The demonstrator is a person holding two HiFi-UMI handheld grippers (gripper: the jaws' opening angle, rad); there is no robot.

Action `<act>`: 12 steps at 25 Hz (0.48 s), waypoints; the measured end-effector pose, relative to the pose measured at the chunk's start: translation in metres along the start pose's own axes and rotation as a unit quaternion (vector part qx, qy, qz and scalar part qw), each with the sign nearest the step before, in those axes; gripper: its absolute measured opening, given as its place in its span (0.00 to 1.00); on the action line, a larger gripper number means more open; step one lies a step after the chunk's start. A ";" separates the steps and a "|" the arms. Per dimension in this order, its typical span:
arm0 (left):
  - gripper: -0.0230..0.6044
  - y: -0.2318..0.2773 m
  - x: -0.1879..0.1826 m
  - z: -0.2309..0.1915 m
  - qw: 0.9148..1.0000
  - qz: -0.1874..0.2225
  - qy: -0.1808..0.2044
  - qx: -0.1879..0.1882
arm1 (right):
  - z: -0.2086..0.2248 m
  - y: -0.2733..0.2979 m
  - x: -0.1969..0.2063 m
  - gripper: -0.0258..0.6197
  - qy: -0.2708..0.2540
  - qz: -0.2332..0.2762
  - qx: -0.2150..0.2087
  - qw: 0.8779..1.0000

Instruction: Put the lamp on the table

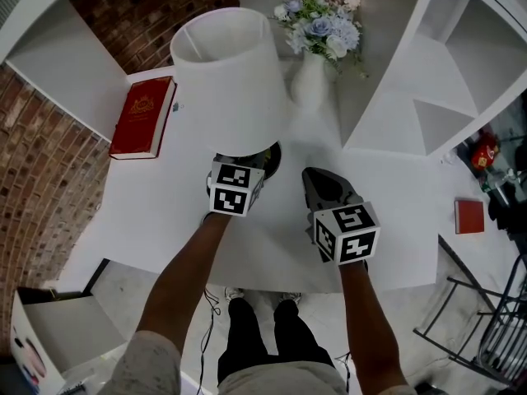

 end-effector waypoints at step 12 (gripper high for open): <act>0.29 -0.006 0.000 0.002 1.000 -0.016 -0.002 0.010 | -0.002 -0.001 -0.004 0.04 0.001 -0.001 0.001 1.000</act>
Point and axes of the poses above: the fingertips, and each gripper's own axes: y forward along the fingers, z to its right, x out of its underside, the point moved 10 cm from there along -y, backward along the fingers, and after that the axes turned 12 degrees about y, right-handed, at the moved point
